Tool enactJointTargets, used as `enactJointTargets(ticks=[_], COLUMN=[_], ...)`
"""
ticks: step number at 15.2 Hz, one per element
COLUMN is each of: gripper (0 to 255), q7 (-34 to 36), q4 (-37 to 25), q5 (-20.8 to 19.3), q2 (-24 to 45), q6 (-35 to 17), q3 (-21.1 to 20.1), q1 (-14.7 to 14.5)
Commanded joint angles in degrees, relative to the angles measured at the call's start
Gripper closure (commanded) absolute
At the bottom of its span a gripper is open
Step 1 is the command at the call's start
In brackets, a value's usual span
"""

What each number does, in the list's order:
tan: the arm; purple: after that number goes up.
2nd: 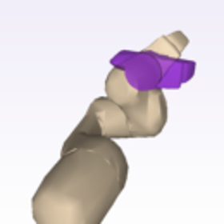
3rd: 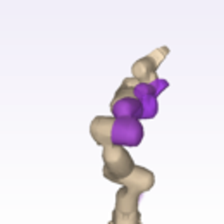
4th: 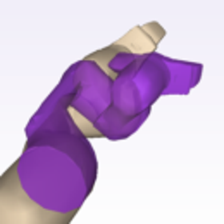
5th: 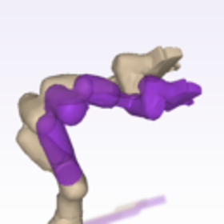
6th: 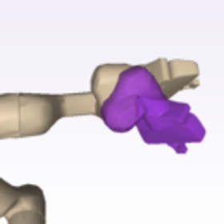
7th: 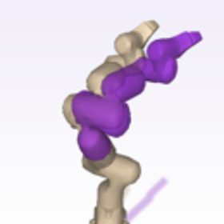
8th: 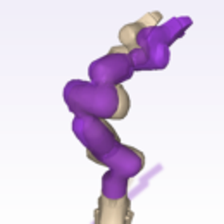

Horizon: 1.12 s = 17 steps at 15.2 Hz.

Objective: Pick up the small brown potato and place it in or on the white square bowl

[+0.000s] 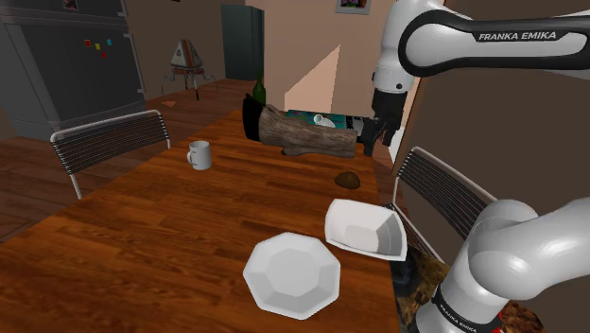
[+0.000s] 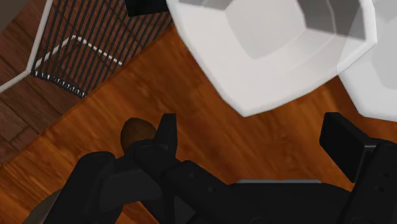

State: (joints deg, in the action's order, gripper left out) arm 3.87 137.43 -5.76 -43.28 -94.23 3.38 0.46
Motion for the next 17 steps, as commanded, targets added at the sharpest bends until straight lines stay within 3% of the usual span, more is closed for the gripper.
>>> enactJointTargets(ticks=[1, 9, 17], gripper=[0, 0, 0], q7=[0.00, -12.67, -24.91], q4=[0.00, -2.70, -9.96], q5=[0.00, -4.53, -5.91], q2=[0.00, 15.60, 33.99], q6=[0.00, -8.72, -16.01], q3=[0.00, 7.04, 11.99], q1=[0.00, -0.30, -0.56])
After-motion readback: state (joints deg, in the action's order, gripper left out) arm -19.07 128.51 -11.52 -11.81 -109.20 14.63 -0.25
